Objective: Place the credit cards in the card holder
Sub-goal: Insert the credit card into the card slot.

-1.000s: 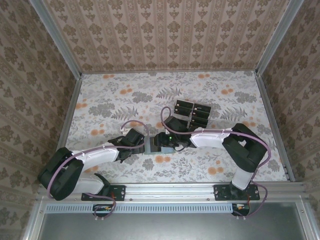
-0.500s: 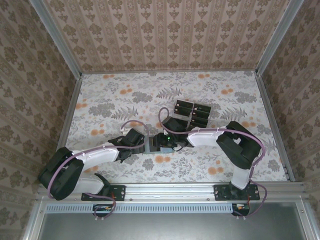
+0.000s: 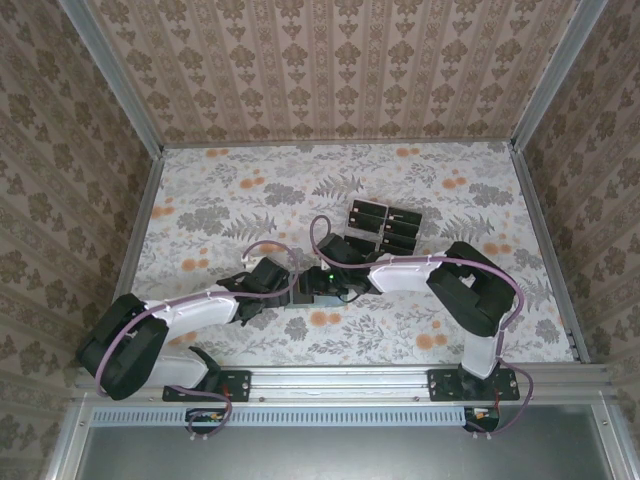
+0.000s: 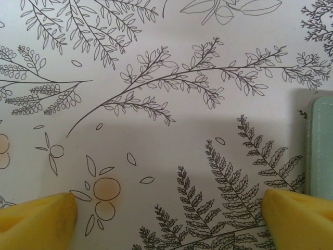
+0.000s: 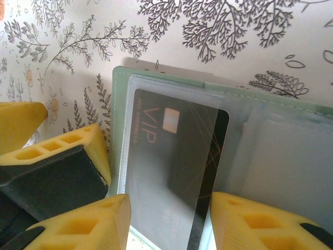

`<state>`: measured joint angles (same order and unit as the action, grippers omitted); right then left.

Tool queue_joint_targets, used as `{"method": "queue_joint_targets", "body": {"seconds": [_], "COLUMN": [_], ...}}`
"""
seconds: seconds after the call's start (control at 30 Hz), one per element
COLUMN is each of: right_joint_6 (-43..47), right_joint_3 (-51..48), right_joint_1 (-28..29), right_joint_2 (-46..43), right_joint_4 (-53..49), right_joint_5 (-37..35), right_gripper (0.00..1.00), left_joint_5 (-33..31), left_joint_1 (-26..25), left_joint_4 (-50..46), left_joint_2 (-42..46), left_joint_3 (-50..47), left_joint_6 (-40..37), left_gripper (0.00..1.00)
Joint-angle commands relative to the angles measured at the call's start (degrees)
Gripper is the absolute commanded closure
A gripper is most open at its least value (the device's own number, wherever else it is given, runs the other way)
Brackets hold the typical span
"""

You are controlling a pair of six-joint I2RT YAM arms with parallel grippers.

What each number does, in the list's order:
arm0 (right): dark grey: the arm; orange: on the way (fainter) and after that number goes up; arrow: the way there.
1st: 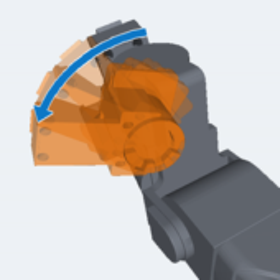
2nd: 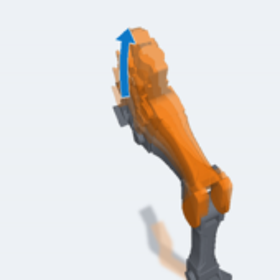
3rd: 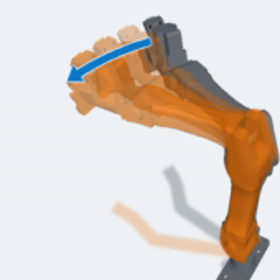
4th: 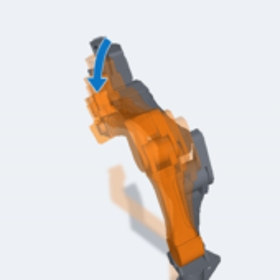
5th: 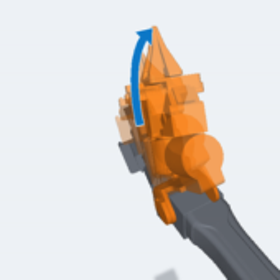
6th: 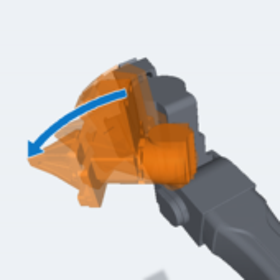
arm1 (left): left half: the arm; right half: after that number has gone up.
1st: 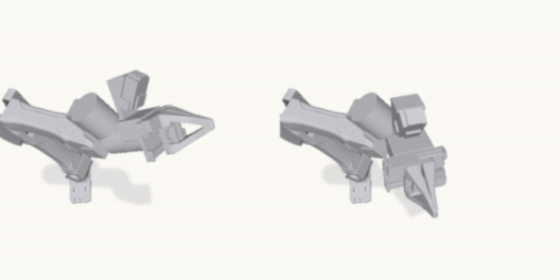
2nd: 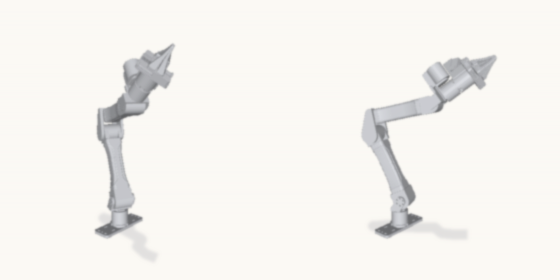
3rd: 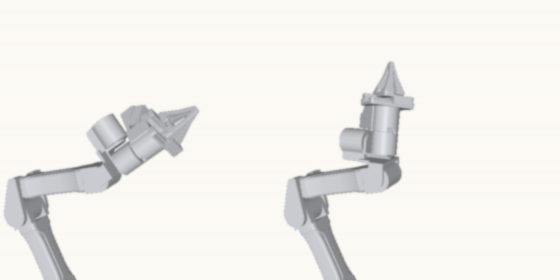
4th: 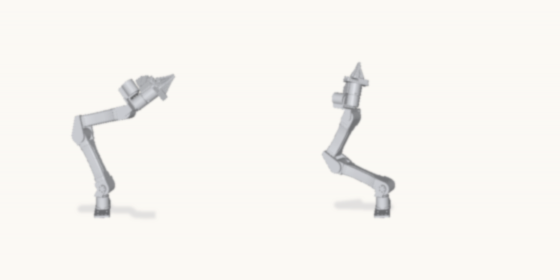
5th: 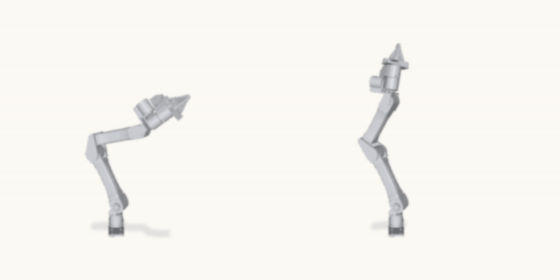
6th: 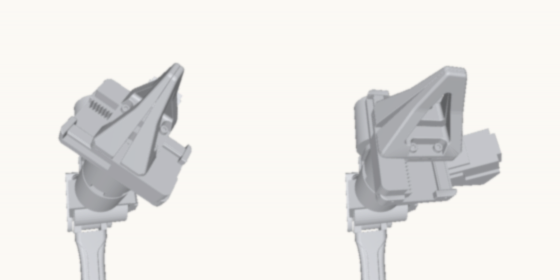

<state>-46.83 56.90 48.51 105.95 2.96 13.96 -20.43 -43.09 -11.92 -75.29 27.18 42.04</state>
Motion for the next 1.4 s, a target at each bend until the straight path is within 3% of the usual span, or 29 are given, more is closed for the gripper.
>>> {"method": "queue_joint_targets", "body": {"seconds": [0.0,0.47,0.8,1.37], "right_joint_6": [-0.5,-0.3,0.0,0.1], "right_joint_3": [1.9,1.7,0.3,2.1], "right_joint_1": [0.8,0.7,0.2,0.3], "right_joint_2": [1.6,-0.1,-4.2,-0.4], "right_joint_4": [-0.4,-0.4,-2.1,-1.7], "right_joint_5": [1.5,1.2,-0.5,0.6], "right_gripper": [0.56,0.52,0.52,0.54], "left_joint_5": [5.3,4.5,3.0,4.4], "left_joint_1": [-0.4,-0.5,2.7,4.1], "left_joint_4": [3.4,2.1,-2.2,0.0], "left_joint_2": [-2.5,0.0,6.5,4.1], "left_joint_3": [-2.2,-2.3,-2.6,-3.9], "left_joint_6": [0.8,0.9,0.2,-0.3], "left_gripper": [0.05,0.05,0.04,0.04]}}
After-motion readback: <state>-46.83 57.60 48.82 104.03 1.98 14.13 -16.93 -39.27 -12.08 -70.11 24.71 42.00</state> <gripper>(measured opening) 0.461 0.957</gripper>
